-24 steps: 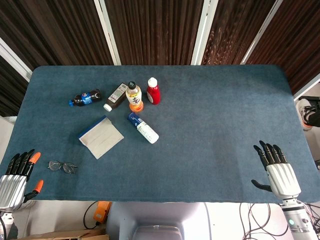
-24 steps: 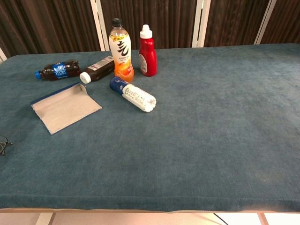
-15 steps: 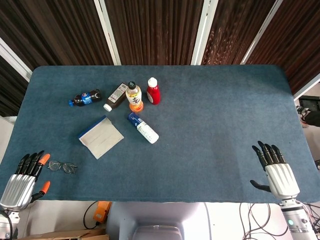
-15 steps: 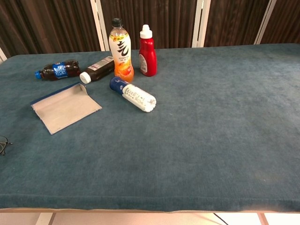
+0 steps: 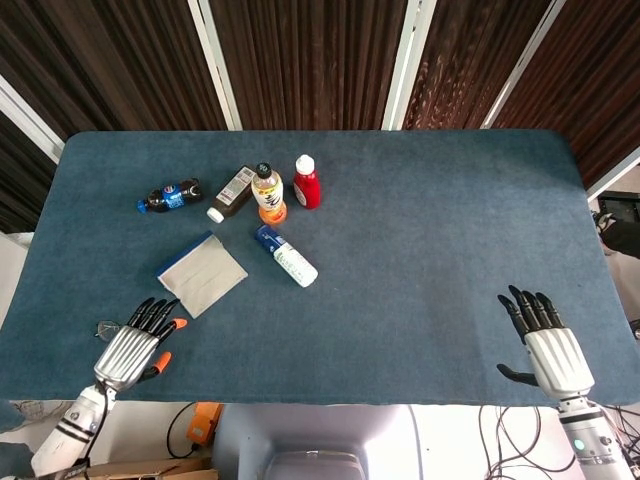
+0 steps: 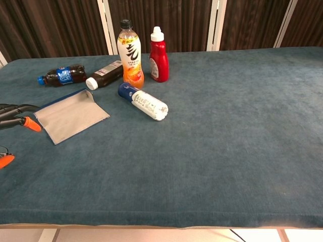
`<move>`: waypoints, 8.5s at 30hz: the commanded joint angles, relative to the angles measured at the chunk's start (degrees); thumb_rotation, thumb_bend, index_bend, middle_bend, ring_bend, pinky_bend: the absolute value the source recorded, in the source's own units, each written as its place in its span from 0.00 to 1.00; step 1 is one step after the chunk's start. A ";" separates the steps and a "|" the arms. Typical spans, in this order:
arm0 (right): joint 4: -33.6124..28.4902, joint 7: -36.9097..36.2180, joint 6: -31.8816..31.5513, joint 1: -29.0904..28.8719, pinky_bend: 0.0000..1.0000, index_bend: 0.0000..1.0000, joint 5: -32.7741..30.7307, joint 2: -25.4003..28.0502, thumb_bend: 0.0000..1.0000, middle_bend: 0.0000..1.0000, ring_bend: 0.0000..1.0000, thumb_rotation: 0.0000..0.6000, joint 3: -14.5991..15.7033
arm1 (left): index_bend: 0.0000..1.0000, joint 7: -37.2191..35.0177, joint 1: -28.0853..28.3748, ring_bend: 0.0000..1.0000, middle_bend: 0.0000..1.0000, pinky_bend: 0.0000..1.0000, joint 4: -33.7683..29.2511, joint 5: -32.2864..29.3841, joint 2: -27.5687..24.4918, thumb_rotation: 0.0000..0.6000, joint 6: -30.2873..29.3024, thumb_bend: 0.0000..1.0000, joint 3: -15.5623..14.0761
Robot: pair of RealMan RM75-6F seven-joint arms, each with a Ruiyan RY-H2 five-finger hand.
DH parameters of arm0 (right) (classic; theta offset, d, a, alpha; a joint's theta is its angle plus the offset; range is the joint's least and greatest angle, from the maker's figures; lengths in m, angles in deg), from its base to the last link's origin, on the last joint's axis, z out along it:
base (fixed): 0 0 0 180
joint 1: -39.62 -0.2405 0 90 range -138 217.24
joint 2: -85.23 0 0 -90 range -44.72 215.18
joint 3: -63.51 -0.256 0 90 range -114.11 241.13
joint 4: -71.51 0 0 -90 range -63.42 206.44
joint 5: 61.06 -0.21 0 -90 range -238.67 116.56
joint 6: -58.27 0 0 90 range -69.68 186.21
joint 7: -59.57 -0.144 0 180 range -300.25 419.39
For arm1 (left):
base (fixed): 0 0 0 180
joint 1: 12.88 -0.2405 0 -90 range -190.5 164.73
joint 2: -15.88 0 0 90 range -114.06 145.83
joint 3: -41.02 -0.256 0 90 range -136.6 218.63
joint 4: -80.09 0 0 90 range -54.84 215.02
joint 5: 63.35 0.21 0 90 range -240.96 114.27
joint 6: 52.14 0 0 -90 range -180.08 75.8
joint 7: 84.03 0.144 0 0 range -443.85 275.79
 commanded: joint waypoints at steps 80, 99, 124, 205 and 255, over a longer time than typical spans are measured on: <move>-0.79 -12.88 -3.22 0.92 0.00 0.00 2.05 5.80 0.15 0.00 0.00 1.00 0.25 | 0.69 13.25 15.12 0.03 0.16 0.05 3.80 -31.88 22.39 1.00 6.62 0.45 18.39; -0.54 -15.00 -6.33 2.59 0.00 0.00 2.32 7.02 0.14 0.00 0.00 1.00 -0.11 | 0.64 23.53 19.95 0.03 0.16 0.05 17.99 -42.13 26.84 1.00 5.59 0.44 21.98; -0.29 -17.45 -7.33 2.83 0.00 0.00 4.15 7.50 0.15 0.00 0.00 1.00 0.13 | 0.10 18.27 19.72 0.01 0.05 0.11 16.64 -38.86 26.12 1.00 2.76 0.42 19.11; -0.76 -16.43 -6.72 2.44 0.00 0.00 5.73 7.36 0.15 0.00 0.00 1.00 1.07 | 0.40 37.92 18.69 0.00 0.01 0.06 21.68 -39.28 32.29 1.00 -2.34 0.41 14.43; -0.71 -16.47 -6.52 2.41 0.00 0.00 5.33 7.65 0.15 0.00 0.00 1.00 0.91 | 0.70 29.04 22.64 0.03 0.14 0.05 47.98 -32.89 40.84 1.00 -0.10 0.44 17.98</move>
